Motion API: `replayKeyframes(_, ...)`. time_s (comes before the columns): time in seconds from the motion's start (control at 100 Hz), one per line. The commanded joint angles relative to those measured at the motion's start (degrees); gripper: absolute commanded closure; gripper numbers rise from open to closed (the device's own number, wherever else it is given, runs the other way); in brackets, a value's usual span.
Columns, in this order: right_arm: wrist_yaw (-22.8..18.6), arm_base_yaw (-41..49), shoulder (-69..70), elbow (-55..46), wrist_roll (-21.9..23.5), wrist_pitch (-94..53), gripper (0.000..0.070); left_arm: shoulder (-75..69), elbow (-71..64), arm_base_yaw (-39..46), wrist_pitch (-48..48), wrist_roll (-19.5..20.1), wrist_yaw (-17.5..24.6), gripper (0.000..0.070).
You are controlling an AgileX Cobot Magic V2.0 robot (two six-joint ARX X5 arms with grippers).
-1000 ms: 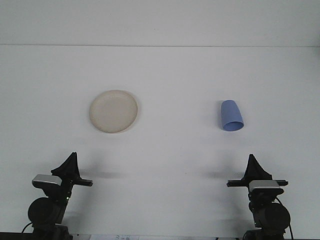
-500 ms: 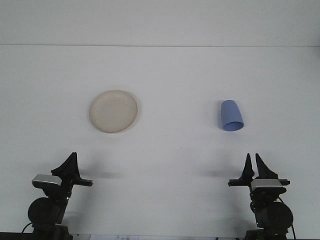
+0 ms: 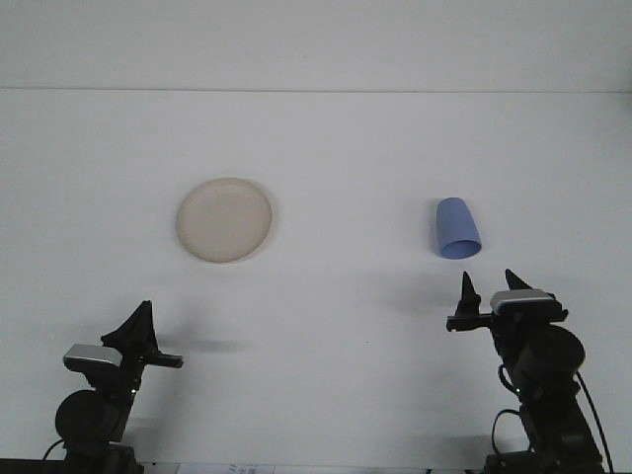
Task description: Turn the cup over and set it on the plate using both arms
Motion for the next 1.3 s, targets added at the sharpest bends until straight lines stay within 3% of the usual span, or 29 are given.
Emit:
replayKeyframes(0.0, -0.11, 0.39, 4.22, -0.07, 1.44, 1.01, 0.0204, -0.04, -1.11, 0.11, 0.59, -0.15, 0.09, 0.0686)
replayKeyframes(0.78, -0.13, 3.82, 47.52, 0.35, 6.1, 38.14, 0.0207, -0.04, -1.11, 0.11, 0.59, -0.15, 0.09, 0.0685)
replayKeyframes(1.03, -0.11, 3.26, 56.08, 6.23, 6.05, 41.31, 0.0227, -0.04, -1.11, 0.11, 0.59, -0.15, 0.09, 0.0685)
replayKeyframes(1.07, -0.13, 3.23, 57.33, 7.54, 6.05, 41.13, 0.0264, -0.04, -1.11, 0.11, 0.59, -0.15, 0.09, 0.0685)
replayKeyframes(1.11, -0.13, 3.23, 58.47, 8.72, 6.05, 41.13, 0.0349, -0.04, -1.11, 0.11, 0.59, -0.15, 0.09, 0.0685)
replayKeyframes(1.2, -0.2, 3.26, 59.82, 10.6, 6.05, 40.65, 0.0697, -0.04, -1.11, 0.11, 0.59, -0.15, 0.09, 0.0685)
replayKeyframes(1.29, -0.74, 3.48, 59.73, 11.76, 6.08, 39.95, 0.0697, -0.04, -1.11, 0.11, 0.59, -0.15, 0.09, 0.0685)
